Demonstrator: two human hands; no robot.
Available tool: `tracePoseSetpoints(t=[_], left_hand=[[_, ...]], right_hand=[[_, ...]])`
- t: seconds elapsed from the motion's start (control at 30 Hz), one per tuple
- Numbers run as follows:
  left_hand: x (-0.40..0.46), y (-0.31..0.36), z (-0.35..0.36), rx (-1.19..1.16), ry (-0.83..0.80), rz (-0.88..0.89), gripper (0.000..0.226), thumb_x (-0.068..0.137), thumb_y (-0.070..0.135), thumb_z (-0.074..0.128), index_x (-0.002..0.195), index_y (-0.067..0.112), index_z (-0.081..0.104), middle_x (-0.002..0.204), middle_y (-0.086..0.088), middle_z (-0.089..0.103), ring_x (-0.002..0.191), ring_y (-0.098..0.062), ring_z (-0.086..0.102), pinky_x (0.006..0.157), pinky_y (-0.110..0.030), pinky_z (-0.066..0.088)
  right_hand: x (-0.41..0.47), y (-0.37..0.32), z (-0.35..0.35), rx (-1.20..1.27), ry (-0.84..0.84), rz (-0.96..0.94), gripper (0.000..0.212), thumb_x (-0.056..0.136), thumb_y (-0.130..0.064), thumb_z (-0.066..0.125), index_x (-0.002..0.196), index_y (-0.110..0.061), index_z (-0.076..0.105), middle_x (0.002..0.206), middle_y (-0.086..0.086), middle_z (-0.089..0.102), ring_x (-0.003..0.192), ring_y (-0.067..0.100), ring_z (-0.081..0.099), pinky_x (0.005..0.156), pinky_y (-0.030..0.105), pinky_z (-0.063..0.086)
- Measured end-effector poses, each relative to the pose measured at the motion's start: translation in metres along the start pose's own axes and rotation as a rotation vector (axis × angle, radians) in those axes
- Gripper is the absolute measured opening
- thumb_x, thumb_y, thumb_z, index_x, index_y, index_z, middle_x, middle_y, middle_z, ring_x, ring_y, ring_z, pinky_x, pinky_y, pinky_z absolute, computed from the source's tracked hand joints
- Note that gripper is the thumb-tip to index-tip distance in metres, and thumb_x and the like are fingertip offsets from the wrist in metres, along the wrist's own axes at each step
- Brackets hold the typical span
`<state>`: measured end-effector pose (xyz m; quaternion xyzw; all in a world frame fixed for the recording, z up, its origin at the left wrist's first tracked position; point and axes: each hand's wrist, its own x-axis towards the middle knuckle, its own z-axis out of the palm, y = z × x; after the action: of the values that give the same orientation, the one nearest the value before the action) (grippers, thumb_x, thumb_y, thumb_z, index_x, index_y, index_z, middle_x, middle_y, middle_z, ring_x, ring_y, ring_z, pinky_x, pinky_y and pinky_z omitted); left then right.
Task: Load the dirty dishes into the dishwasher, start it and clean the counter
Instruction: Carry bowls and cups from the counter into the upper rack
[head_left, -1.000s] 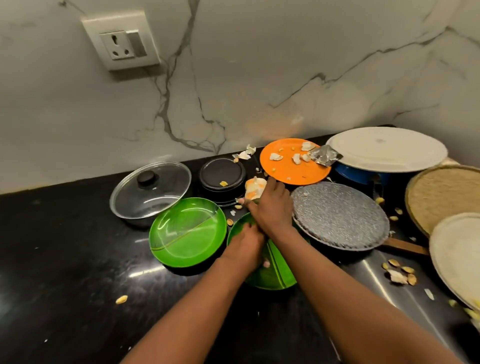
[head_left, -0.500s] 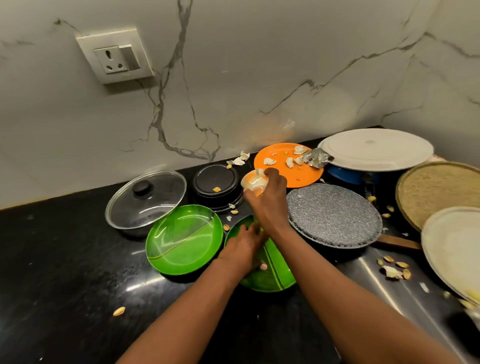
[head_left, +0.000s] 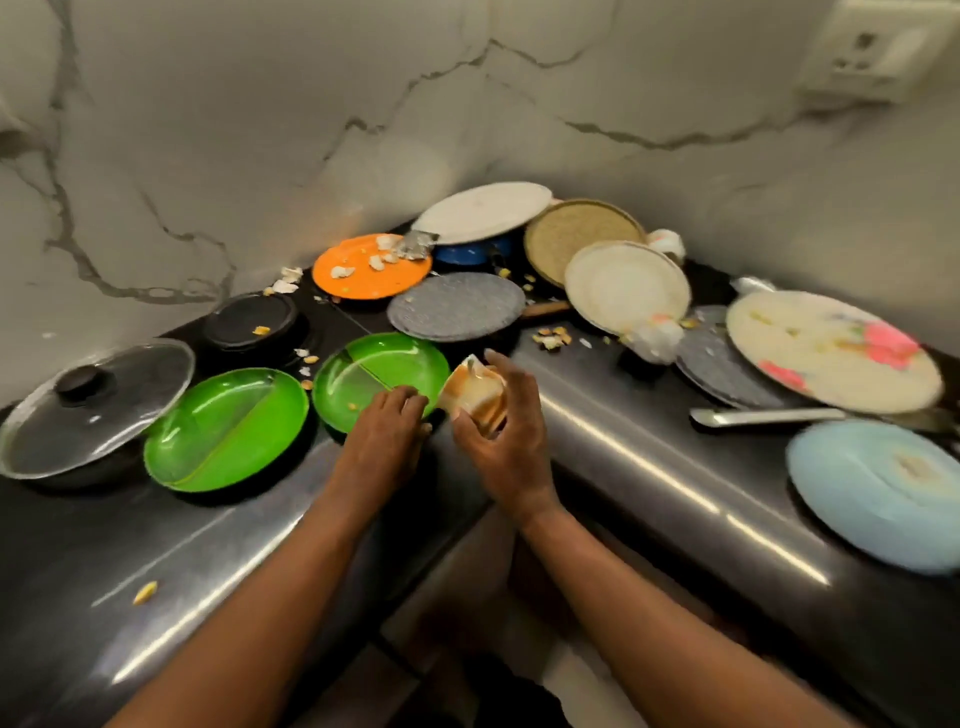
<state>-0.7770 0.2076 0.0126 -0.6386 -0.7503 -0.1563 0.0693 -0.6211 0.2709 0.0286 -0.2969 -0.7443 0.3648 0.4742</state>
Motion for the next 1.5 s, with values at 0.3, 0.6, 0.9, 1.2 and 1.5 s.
tracePoseSetpoints(t=[0.3, 0.6, 0.9, 1.2, 1.5], left_hand=[[-0.138, 0.151, 0.019, -0.126, -0.056, 0.32, 0.027, 0.088, 0.008, 0.055, 0.113, 0.001, 0.059, 0.119, -0.017, 0.054, 0.104, -0.035, 0.053, 0.086, -0.045, 0.048], [-0.238, 0.353, 0.056, -0.122, -0.482, 0.849, 0.04, 0.078, 0.006, 0.062, 0.117, 0.005, 0.058, 0.122, -0.016, 0.053, 0.107, -0.036, 0.053, 0.085, -0.045, 0.05], [-0.333, 0.531, 0.1, -0.129, -0.704, 1.235, 0.059, 0.089, 0.013, 0.051, 0.144, 0.017, 0.031, 0.152, -0.004, 0.027, 0.138, -0.024, 0.028, 0.11, -0.038, 0.033], [-0.347, 0.602, 0.155, 0.137, -0.79, 1.355, 0.053, 0.095, 0.011, 0.04, 0.146, 0.011, 0.028, 0.156, -0.012, 0.018, 0.147, -0.031, 0.003, 0.118, -0.044, 0.002], [-0.361, 0.583, 0.166, -0.134, -0.773, 1.213, 0.056, 0.086, 0.001, 0.035, 0.141, 0.009, 0.036, 0.155, -0.014, 0.022, 0.147, -0.03, 0.0, 0.117, -0.043, 0.01]], right_hand=[[-0.256, -0.03, -0.135, -0.268, 0.223, 0.363, 0.05, 0.076, -0.027, 0.069, 0.123, -0.023, 0.05, 0.12, -0.006, 0.048, 0.109, 0.011, 0.051, 0.092, 0.038, 0.048], [-0.491, -0.073, -0.277, -0.119, 0.739, 0.877, 0.049, 0.074, -0.04, 0.065, 0.122, -0.04, 0.056, 0.123, -0.023, 0.055, 0.115, 0.006, 0.053, 0.096, 0.037, 0.048], [-0.63, -0.08, -0.37, -0.025, 1.145, 1.087, 0.046, 0.091, -0.005, 0.062, 0.128, -0.028, 0.048, 0.131, 0.006, 0.048, 0.11, 0.023, 0.058, 0.074, 0.027, 0.058], [-0.611, 0.005, -0.469, -0.205, 0.927, 1.13, 0.058, 0.076, -0.01, 0.076, 0.121, -0.019, 0.041, 0.119, 0.011, 0.055, 0.101, 0.021, 0.061, 0.079, 0.03, 0.053], [-0.577, 0.129, -0.505, -0.721, 0.252, 1.069, 0.067, 0.075, -0.015, 0.077, 0.136, -0.018, 0.049, 0.14, 0.015, 0.04, 0.119, 0.034, 0.05, 0.092, 0.039, 0.049]])
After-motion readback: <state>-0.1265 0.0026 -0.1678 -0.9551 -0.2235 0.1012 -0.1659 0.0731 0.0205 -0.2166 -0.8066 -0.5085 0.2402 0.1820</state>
